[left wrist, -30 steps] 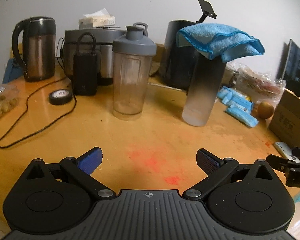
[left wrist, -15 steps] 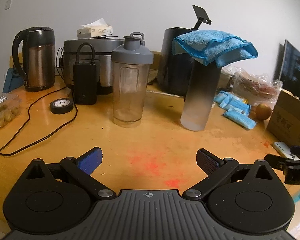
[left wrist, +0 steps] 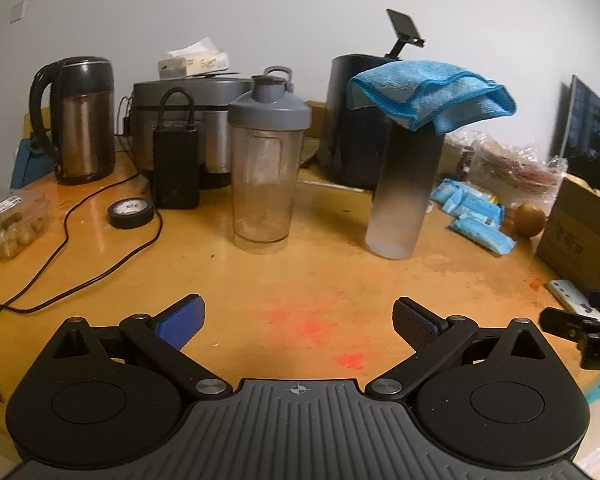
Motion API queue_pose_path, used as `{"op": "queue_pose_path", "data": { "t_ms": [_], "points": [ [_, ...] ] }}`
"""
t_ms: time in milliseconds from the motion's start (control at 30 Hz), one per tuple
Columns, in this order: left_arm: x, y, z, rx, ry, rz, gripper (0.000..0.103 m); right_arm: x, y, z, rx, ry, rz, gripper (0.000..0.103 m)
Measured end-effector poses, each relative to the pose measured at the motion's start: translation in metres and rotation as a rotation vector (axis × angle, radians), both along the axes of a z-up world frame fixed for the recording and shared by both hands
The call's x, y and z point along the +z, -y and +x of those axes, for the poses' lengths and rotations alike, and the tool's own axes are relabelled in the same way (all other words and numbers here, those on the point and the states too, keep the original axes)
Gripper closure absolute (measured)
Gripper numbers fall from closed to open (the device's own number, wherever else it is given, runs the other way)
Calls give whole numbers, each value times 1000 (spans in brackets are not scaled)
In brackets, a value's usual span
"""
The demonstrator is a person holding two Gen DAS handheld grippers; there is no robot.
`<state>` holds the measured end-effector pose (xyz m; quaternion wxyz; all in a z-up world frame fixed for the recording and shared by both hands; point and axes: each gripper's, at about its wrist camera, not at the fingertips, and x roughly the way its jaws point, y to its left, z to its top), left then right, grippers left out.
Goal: Clean container
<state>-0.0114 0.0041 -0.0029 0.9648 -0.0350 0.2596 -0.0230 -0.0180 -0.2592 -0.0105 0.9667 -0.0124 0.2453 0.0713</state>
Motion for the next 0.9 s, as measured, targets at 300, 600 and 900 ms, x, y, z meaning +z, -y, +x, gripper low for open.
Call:
{"op": "queue_pose_path", "data": {
  "t_ms": [300, 600, 900],
  "points": [
    [5, -5, -2, 3, 2, -8, 0, 2, -1, -7, 22, 18, 8, 0],
    [24, 5, -9, -44, 74, 23, 0, 8, 0, -17, 44, 46, 21, 0],
    [42, 14, -4, -71, 129, 33, 0, 34, 1, -8, 40, 83, 48, 0]
  ]
}}
